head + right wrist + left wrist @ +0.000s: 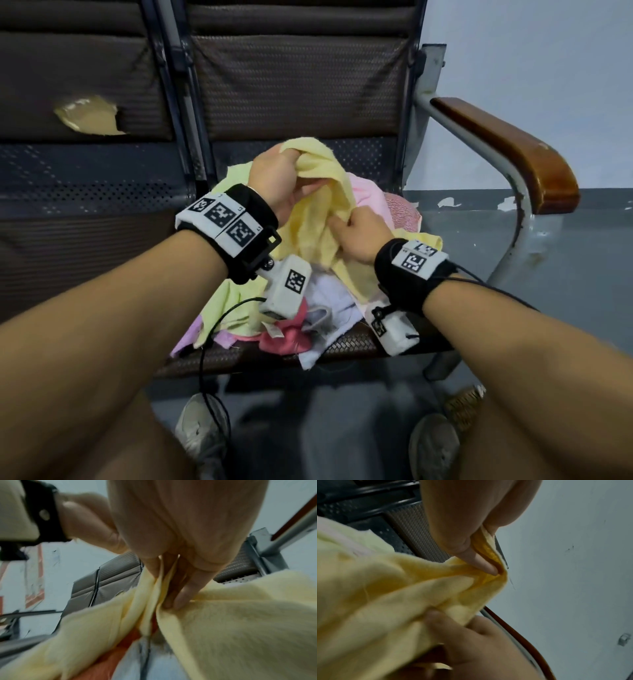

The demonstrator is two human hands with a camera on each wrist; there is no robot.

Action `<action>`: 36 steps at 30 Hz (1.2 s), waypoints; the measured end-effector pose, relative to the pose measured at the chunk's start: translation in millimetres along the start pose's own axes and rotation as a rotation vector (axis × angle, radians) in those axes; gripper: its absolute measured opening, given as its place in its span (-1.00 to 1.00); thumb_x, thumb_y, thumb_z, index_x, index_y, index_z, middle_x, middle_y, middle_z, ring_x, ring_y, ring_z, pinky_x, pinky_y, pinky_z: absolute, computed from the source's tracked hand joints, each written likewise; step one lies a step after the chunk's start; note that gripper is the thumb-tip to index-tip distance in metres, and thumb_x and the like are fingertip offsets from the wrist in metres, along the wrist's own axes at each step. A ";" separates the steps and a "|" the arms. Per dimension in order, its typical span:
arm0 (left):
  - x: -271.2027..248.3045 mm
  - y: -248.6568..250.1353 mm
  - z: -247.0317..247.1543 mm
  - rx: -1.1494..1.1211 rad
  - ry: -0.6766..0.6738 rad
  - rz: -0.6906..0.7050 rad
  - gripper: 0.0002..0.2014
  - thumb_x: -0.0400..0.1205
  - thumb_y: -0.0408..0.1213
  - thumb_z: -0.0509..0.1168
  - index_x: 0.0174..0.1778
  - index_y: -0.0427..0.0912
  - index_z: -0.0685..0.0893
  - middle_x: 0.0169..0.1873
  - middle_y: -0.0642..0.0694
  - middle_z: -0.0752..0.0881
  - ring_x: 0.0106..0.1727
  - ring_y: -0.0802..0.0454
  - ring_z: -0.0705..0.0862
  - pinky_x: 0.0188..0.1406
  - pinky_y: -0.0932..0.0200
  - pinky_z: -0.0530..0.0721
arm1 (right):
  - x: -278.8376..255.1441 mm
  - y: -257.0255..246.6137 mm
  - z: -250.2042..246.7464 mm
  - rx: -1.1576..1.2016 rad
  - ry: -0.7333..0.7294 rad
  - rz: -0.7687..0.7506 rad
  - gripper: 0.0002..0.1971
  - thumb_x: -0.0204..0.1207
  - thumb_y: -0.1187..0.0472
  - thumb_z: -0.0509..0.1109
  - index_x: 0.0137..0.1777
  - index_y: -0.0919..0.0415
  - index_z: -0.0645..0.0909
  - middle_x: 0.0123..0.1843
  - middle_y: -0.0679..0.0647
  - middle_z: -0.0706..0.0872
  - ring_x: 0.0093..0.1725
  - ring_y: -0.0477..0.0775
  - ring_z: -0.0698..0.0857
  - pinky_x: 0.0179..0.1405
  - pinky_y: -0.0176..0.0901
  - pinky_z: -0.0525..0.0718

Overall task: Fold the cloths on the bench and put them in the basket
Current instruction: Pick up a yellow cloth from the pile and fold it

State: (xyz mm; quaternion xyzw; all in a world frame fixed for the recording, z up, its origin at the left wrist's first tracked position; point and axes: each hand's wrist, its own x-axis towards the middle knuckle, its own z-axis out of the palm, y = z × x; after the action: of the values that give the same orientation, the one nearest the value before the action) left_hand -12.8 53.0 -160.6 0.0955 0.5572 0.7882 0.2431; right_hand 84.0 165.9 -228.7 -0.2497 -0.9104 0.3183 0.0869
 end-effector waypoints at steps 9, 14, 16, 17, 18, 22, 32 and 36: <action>33.5 4.6 -58.3 0.116 0.291 0.109 -0.69 0.74 -0.48 0.05 0.11 -0.32 0.72 -0.08 -0.27 0.76 -0.23 -0.09 0.81 -0.31 0.20 0.79 | 9.1 11.1 -59.2 0.580 0.342 -0.013 -0.60 0.54 -0.07 0.41 -0.53 -0.01 0.55 -0.55 -0.16 0.46 -0.49 -0.11 0.46 -0.48 -0.27 0.42; 40.2 1.0 -75.6 0.231 0.296 0.103 -0.69 0.63 -0.50 0.08 0.01 -0.24 0.75 -0.38 -0.18 0.77 -0.42 -0.05 0.77 -0.49 0.21 0.70 | -7.8 28.1 -63.5 -0.045 0.035 -0.140 -0.50 0.57 -0.20 0.42 -0.48 0.10 0.53 -0.52 -0.02 0.49 -0.46 -0.04 0.50 -0.43 -0.09 0.48; 41.7 -4.7 -82.7 0.387 0.273 0.089 -0.69 0.57 -0.55 0.15 -0.11 -0.18 0.78 -0.27 -0.24 0.80 -0.33 -0.11 0.81 -0.45 0.16 0.76 | -12.9 33.3 -61.7 -0.238 -0.027 -0.182 -0.64 0.62 -0.10 0.41 -0.26 0.15 0.75 -0.28 0.14 0.70 -0.20 0.10 0.64 -0.14 0.02 0.60; 43.0 -7.9 -85.8 0.475 0.255 0.076 -0.72 0.55 -0.57 0.22 -0.19 -0.16 0.78 -0.23 -0.27 0.80 -0.30 -0.13 0.82 -0.42 0.13 0.79 | -14.9 34.2 -61.9 -0.239 -0.023 -0.194 -0.72 0.63 -0.03 0.41 -0.16 0.12 0.80 -0.19 0.15 0.75 -0.11 0.13 0.66 -0.03 0.03 0.62; 43.8 -10.6 -89.3 0.560 0.237 0.058 -0.78 0.53 -0.55 0.32 -0.26 -0.16 0.76 -0.22 -0.28 0.80 -0.29 -0.14 0.83 -0.40 0.12 0.80 | -16.0 34.4 -62.7 -0.198 -0.008 -0.197 -0.78 0.63 0.02 0.41 -0.12 0.09 0.80 -0.16 0.13 0.78 -0.08 0.13 0.67 0.01 0.02 0.62; 42.3 -14.6 -96.2 0.689 0.204 -0.007 -0.84 0.49 -0.21 0.51 -0.19 -0.25 0.78 -0.21 -0.25 0.83 -0.30 -0.13 0.86 -0.32 0.01 0.84 | -14.7 39.0 -62.5 -0.197 -0.010 -0.219 -0.74 0.60 0.02 0.44 -0.27 0.12 0.73 -0.35 0.08 0.65 -0.30 0.02 0.54 -0.23 -0.07 0.45; 40.8 -14.9 -88.5 0.417 0.275 -0.163 -0.62 0.66 -0.22 0.04 0.15 -0.34 0.69 -0.24 -0.26 0.79 -0.42 -0.12 0.83 -0.48 0.15 0.76 | -24.9 65.6 -33.3 -0.416 -0.382 -0.097 -0.48 0.61 -0.09 0.42 -0.50 0.17 0.43 -0.52 0.07 0.45 -0.48 0.06 0.43 -0.39 -0.07 0.38; 45.4 -16.8 -98.2 0.476 0.324 -0.130 -0.64 0.70 -0.26 0.01 0.21 -0.26 0.67 -0.11 -0.28 0.79 -0.32 -0.15 0.82 -0.48 0.13 0.76 | -31.4 59.9 -19.0 -0.527 -0.411 -0.139 -0.49 0.64 -0.07 0.37 -0.48 0.19 0.44 -0.49 0.10 0.52 -0.45 0.11 0.49 -0.34 -0.02 0.48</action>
State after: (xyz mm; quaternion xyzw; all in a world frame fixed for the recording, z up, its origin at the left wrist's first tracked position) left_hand -88.8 -2.1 -217.1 -0.0132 0.7628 0.6232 0.1718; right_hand 140.9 200.4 -251.2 -0.1317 -0.9746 0.1090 -0.1444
